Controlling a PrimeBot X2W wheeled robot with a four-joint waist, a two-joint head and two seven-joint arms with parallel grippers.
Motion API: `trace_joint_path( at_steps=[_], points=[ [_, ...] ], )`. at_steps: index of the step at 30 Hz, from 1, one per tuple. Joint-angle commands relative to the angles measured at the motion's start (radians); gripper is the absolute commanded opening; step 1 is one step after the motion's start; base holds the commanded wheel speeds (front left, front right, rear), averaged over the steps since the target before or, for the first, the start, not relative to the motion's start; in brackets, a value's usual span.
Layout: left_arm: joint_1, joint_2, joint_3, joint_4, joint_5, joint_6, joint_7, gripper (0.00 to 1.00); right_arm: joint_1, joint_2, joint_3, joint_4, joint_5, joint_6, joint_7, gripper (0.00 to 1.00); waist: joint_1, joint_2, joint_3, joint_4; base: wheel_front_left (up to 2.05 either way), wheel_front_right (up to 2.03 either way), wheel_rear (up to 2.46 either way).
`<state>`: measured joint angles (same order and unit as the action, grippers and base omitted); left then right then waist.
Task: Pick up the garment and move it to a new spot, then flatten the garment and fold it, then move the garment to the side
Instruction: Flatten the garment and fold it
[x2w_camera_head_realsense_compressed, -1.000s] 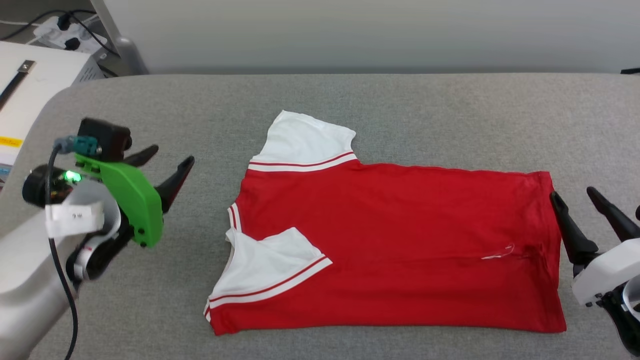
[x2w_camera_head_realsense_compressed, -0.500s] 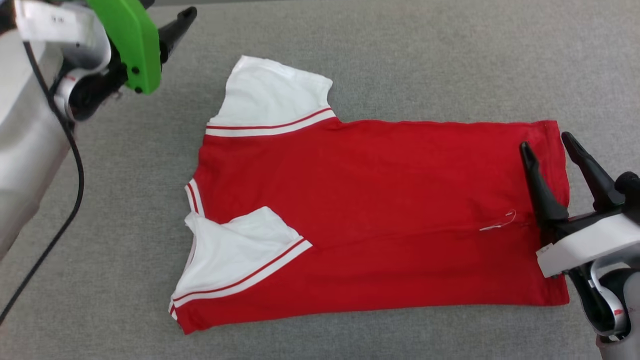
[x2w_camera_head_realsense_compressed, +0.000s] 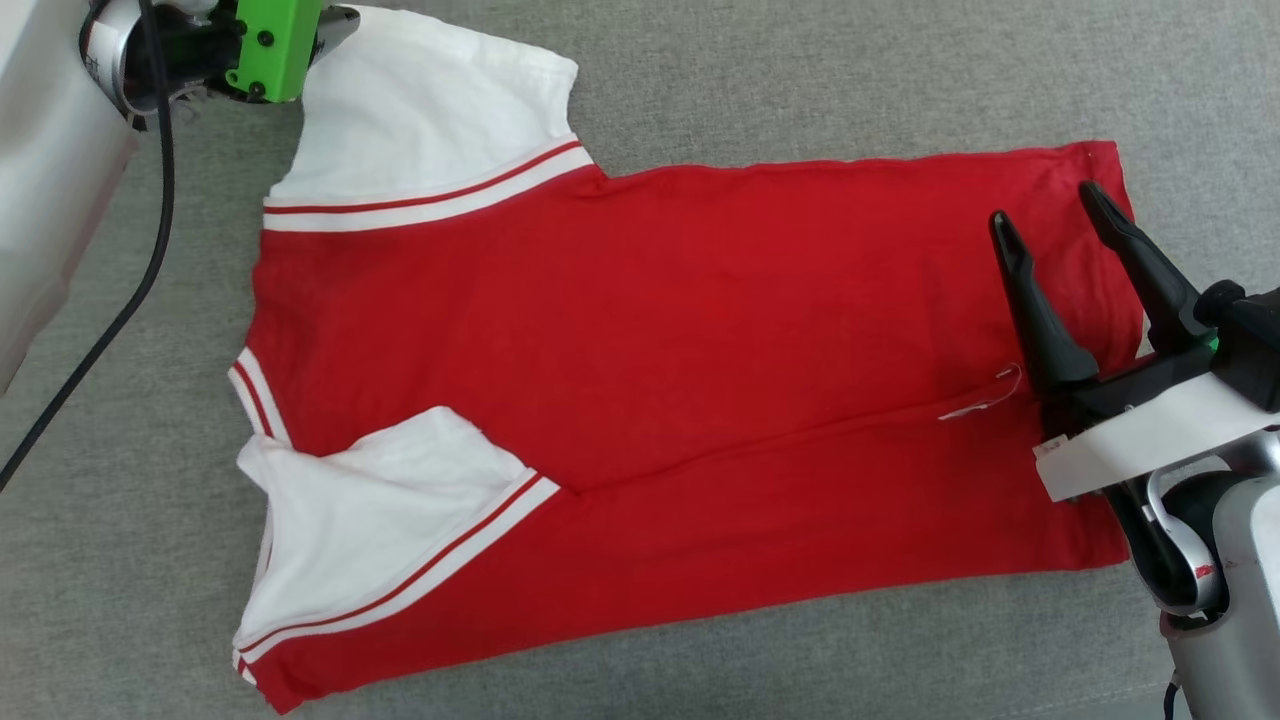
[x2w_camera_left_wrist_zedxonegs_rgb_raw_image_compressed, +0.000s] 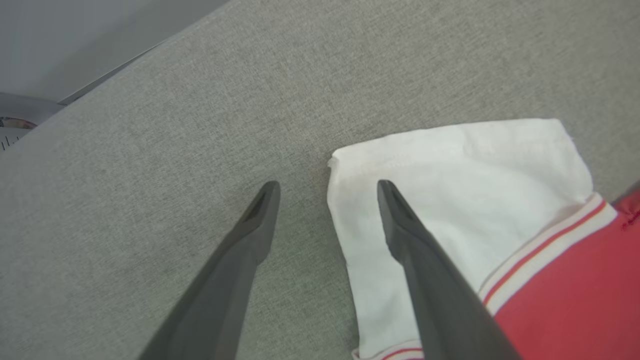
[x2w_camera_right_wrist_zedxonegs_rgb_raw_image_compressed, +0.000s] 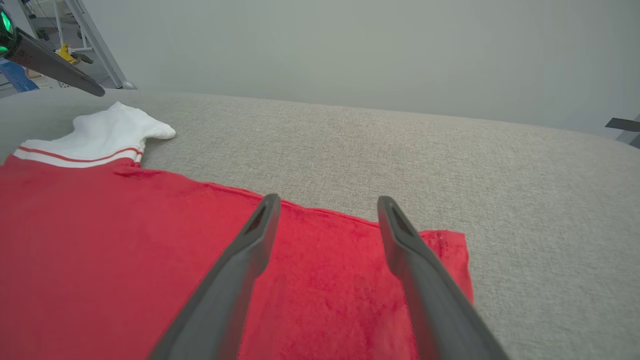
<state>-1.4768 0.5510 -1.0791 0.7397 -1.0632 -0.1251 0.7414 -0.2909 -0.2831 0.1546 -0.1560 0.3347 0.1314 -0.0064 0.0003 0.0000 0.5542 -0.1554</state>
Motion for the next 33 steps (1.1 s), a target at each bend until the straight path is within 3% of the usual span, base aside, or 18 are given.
trace_joint_path(
  at_steps=[1, 8, 9, 10, 15, 21, 27, 33],
  points=[
    [-0.016, -0.004, -0.015, 0.002, -0.014, -0.005, 0.01, 1.0, -0.021, 0.002, 0.001, 0.004, -0.007, -0.001, -0.012, 1.0, -0.0003, 0.0, 0.057, -0.048, 0.0, 0.0, 0.0],
    [0.026, 0.022, -0.117, -0.015, -0.034, -0.005, 0.046, 1.0, -0.046, 0.001, 0.012, 0.04, 0.003, -0.001, -0.036, 1.0, -0.0003, 0.0, 0.076, -0.059, 0.0, 0.0, 0.0],
    [0.03, 0.025, -0.124, -0.018, -0.035, -0.005, 0.043, 0.8, -0.048, 0.0, 0.01, 0.043, 0.005, -0.001, -0.038, 1.0, -0.0003, 0.0, 0.074, -0.059, 0.0, 0.0, 0.0],
    [0.034, 0.028, -0.131, -0.021, -0.038, -0.005, 0.039, 0.0, -0.052, -0.001, 0.006, 0.046, 0.007, -0.001, -0.041, 1.0, -0.0003, 0.0, 0.07, -0.057, 0.0, 0.0, 0.0],
    [0.043, 0.039, -0.147, -0.036, -0.041, -0.005, -0.031, 0.0, -0.072, -0.028, -0.028, 0.048, 0.004, -0.001, -0.045, 1.0, -0.0003, 0.0, 0.028, -0.036, 0.0, 0.0, 0.0],
    [0.051, 0.043, -0.147, -0.073, -0.053, -0.005, -0.18, 0.0, -0.128, -0.119, -0.066, 0.04, 0.005, -0.001, 0.03, 1.0, -0.0003, 0.0, -0.048, 0.007, 0.0, 0.0, 0.0],
    [0.079, 0.041, -0.172, -0.157, -0.038, -0.005, -0.278, 0.0, -0.221, -0.25, -0.049, 0.079, 0.118, -0.001, 0.274, 1.0, -0.0003, 0.0, -0.116, 0.062, 0.0, 0.0, 0.0],
    [0.097, 0.025, -0.187, -0.226, -0.021, -0.006, -0.334, 0.0, -0.317, -0.381, 0.028, 0.181, 0.293, -0.001, 0.637, 1.0, -0.0003, 0.0, -0.147, 0.104, 0.0, 0.0, 0.0]
  ],
)
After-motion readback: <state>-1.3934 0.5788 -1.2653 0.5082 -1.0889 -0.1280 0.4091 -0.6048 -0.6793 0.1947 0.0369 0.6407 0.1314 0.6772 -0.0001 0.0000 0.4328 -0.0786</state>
